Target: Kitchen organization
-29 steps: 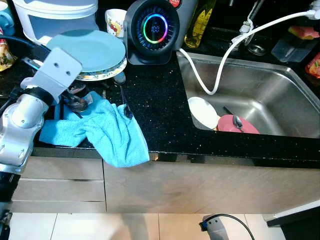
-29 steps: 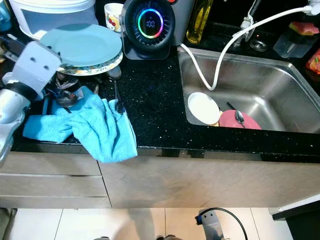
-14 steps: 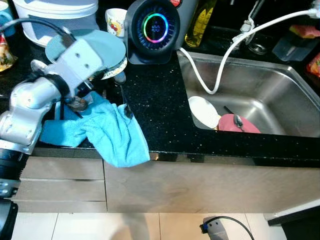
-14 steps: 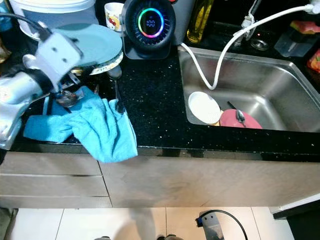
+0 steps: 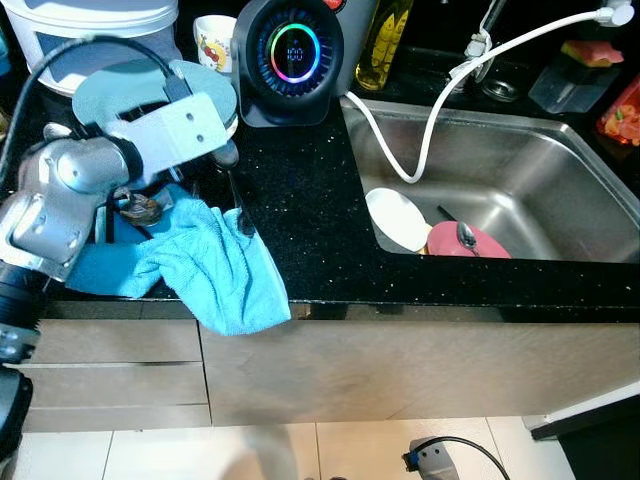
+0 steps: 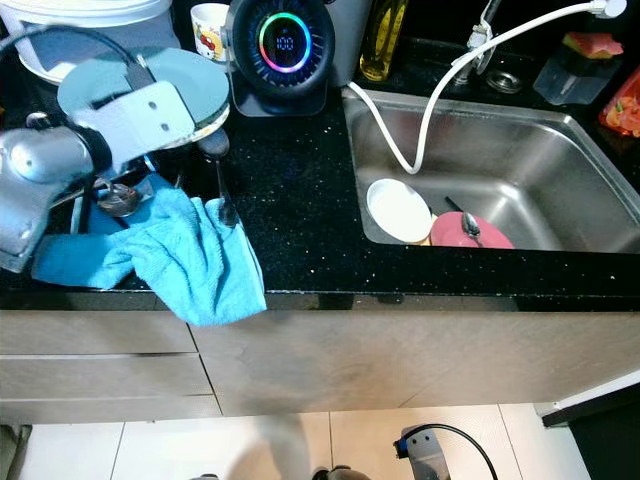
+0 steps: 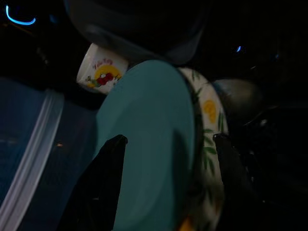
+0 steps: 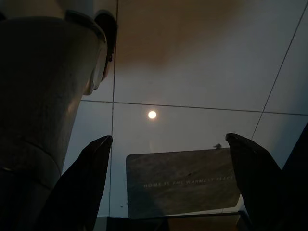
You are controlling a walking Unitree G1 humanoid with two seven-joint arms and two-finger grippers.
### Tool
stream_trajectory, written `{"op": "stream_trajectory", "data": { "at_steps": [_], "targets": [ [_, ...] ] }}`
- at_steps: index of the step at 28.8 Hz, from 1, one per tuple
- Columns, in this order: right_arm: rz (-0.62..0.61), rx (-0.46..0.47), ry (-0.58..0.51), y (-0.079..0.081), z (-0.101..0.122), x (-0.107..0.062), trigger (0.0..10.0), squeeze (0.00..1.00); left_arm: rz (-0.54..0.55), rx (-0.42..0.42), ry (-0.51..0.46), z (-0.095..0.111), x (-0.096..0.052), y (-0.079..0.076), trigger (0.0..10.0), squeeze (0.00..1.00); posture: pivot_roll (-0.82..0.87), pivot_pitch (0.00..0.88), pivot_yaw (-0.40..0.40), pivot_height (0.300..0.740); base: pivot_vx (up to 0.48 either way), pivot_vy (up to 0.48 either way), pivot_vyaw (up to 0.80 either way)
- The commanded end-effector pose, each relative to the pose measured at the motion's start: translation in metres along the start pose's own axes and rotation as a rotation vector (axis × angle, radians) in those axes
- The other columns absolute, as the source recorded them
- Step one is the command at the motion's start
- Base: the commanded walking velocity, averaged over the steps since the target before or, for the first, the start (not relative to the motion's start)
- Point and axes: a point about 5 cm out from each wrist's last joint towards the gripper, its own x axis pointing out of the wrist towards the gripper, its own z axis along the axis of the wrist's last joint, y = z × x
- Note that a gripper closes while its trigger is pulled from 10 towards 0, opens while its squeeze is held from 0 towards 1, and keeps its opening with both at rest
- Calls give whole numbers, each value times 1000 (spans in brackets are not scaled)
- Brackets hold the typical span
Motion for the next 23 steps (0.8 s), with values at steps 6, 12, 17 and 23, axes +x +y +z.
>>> {"op": "stream_trajectory", "data": {
  "at_steps": [6, 12, 17, 23],
  "targets": [
    [-16, 23, 26, -3, -11, -1, 10000, 0, -75, -36, 103, -18, 2, -15, 10000, 0, 186, 95, -91, 740, 0, 0, 0],
    [-16, 28, 27, -3, -12, -1, 10000, 0, -123, -37, 163, -27, 5, -25, 10000, 0, 182, 97, -90, 740, 0, 0, 0],
    [-15, 33, 27, -2, -12, -1, 10000, 0, -74, 20, 190, -30, 7, -21, 10000, 0, 181, 97, -87, 740, 0, 0, 0],
    [-13, 33, 27, -1, -12, -1, 10000, 0, -14, 54, 188, -29, 9, -16, 10000, 0, 180, 96, -86, 740, 0, 0, 0]
  ]
}}
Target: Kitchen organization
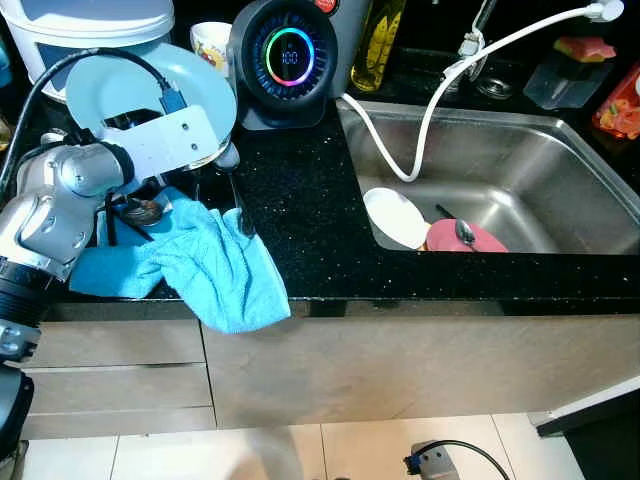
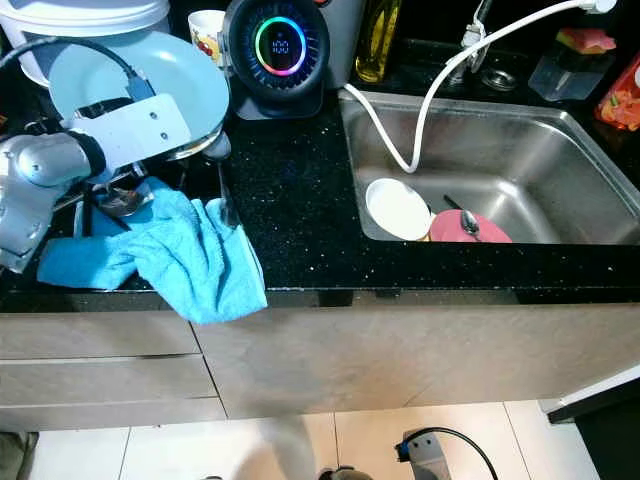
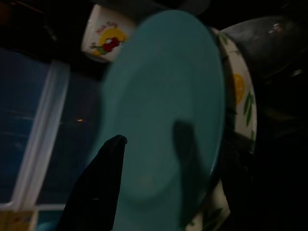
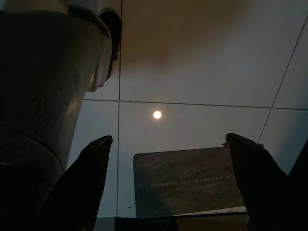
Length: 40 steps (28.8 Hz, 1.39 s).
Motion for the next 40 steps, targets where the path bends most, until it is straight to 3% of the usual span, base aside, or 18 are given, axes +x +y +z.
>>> {"op": "stream_trajectory", "data": {
  "at_steps": [1, 3, 4, 5, 14, 25, 31, 36, 40],
  "targets": [
    [-10, 20, 17, -2, -7, -1, 10000, 0, -24, 19, 31, -4, 6, -10, 10000, 0, 180, 98, -86, 740, 0, 0, 0],
    [-10, 19, 17, -1, -7, -1, 10000, 0, 9, 29, 30, -4, 7, -7, 10000, 0, 180, 97, -86, 740, 0, 0, 0],
    [-9, 18, 18, -1, -7, -1, 10000, 0, 21, 27, 28, -4, 7, -6, 3843, 0, 180, 97, -86, 740, 0, 0, 0],
    [-10, 18, 18, -1, -7, -1, 10000, 0, 27, 25, 25, -4, 7, -5, 0, 0, 179, 97, -86, 740, 0, 0, 0],
    [-14, 17, 18, -1, -8, -1, 10000, 0, 18, 36, 26, -5, 10, -10, 0, 0, 175, 96, -84, 740, 0, 0, 0],
    [-17, 16, 21, -2, -9, -1, 10000, 0, -2, 22, -67, 13, 12, -21, 0, 0, 173, 93, -83, 740, 0, 0, 0],
    [-19, 34, 16, -2, -8, -1, 10000, 0, -83, -104, -287, 56, 4, -39, 0, 0, 169, 94, -80, 740, 0, 0, 0],
    [-26, 40, 13, -7, -7, -1, 10000, 0, -113, -72, -315, 70, -3, -44, 0, 0, 167, 95, -81, 740, 0, 0, 0],
    [-33, 42, 13, -11, -8, -2, 10000, 0, -72, -30, -340, 85, -12, -40, 588, 0, 171, 95, -84, 740, 0, 0, 0]
  ]
}}
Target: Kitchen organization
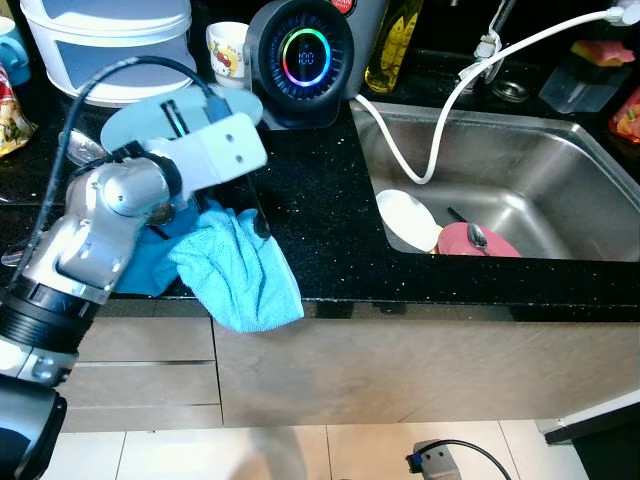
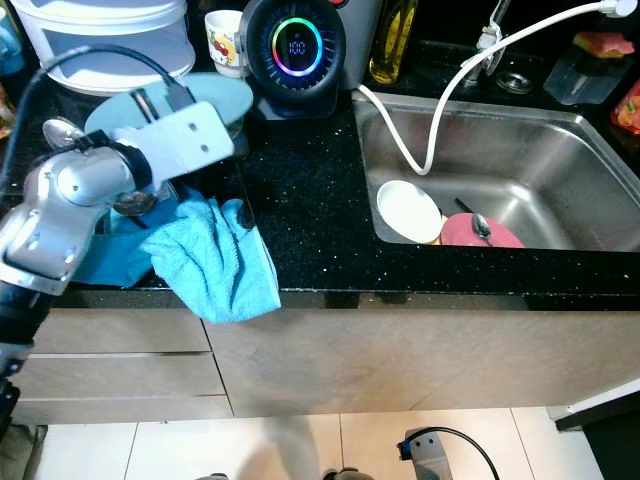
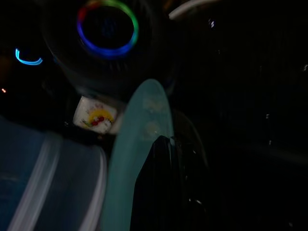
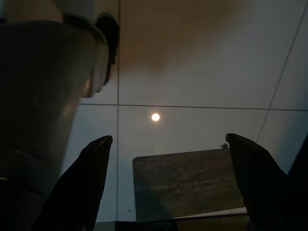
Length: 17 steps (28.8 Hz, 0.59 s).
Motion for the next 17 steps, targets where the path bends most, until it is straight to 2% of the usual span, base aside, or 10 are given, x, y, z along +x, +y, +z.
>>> {"op": "stream_trajectory", "data": {
  "at_steps": [1, 3, 5, 6, 8, 12, 15, 17],
  "targets": [
    [-7, 15, 21, -4, -7, -1, 10000, 0, -35, -1, -38, 12, 2, -12, 588, 0, 174, 94, -86, 740, 0, 0, 0],
    [-7, 15, 22, -4, -7, -1, 10000, 0, -20, 4, -43, 15, 2, -11, 627, 0, 175, 93, -87, 740, 0, 0, 0],
    [-4, 12, 21, -3, -7, -1, 10000, 0, 17, -13, -83, 25, 1, -10, 0, 0, 178, 92, -88, 740, 0, 0, 0],
    [-1, 10, 20, -2, -6, -1, 10000, 0, 53, -26, -116, 34, 0, -8, 0, 0, 181, 91, -87, 740, 0, 0, 0],
    [1, 9, 19, -1, -6, -1, 10000, 0, 64, -28, -127, 37, -1, -7, 0, 0, 181, 91, -87, 740, 0, 0, 0],
    [6, 8, 14, 1, -4, 0, 10000, 0, 131, -53, -252, 64, -3, -2, 0, 0, 182, 88, -86, 740, 0, 0, 0],
    [-4, 49, -4, -1, -1, 0, 10000, 0, 180, -77, -318, 74, -6, 2, 0, 0, 178, 87, -85, 740, 0, 0, 0],
    [-24, 81, -19, -5, 2, 0, 10000, 0, 187, -122, -357, 79, -7, 2, 0, 0, 177, 89, -84, 740, 0, 0, 0]
  ]
}}
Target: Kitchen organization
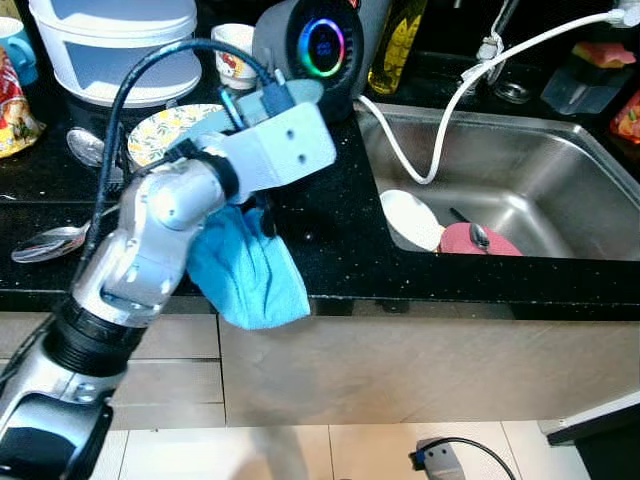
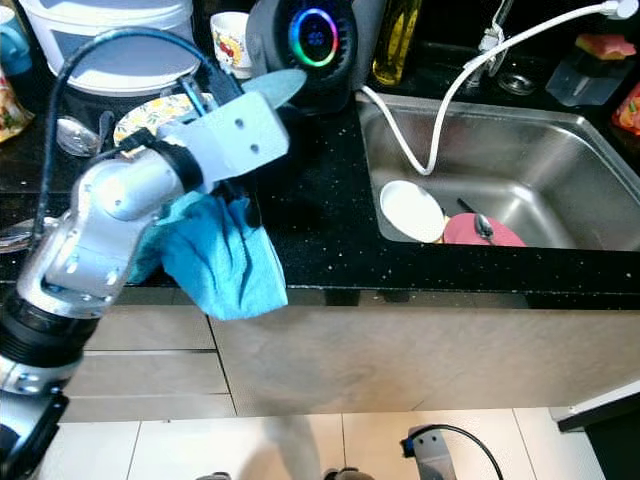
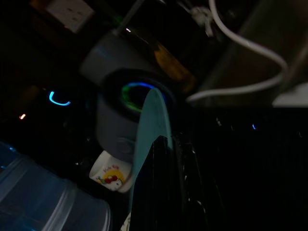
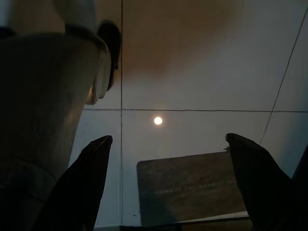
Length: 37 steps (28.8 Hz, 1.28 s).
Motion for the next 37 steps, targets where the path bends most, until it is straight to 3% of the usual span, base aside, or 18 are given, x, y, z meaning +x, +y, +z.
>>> {"op": "stream_trajectory", "data": {
  "at_steps": [1, 6, 11, 15, 24, 32, 37],
  "targets": [
    [-44, 51, -7, -9, 0, -1, 10000, 0, 24, -31, -117, 20, 1, 1, 0, 0, 172, 89, -82, 740, 0, 0, 0],
    [-72, 78, -15, -15, 2, -2, 10000, 0, 7, -81, -157, 26, 1, -2, 0, 0, 171, 89, -85, 740, 0, 0, 0],
    [-120, 114, -17, -27, 2, -4, 10000, 0, -138, -158, -240, 38, -2, -25, 0, 0, 169, 90, -89, 740, 0, 0, 0],
    [-128, 135, -23, -30, 2, -4, 10000, 0, -163, -171, -254, 40, -3, -30, 0, 0, 168, 92, -89, 740, 0, 0, 0],
    [-134, 231, -73, -35, 9, -5, 10000, 0, -193, -201, -290, 46, -5, -32, 0, 0, 165, 91, -92, 740, 0, 0, 0],
    [-144, 243, -97, -38, 14, -5, 10000, 0, -193, -225, -328, 51, -5, -34, 0, 0, 163, 92, -93, 740, 0, 0, 0],
    [-156, 247, -129, -40, 22, -6, 10000, 0, -124, -291, -449, 62, -6, -26, 0, 0, 159, 92, -93, 740, 0, 0, 0]
  ]
}}
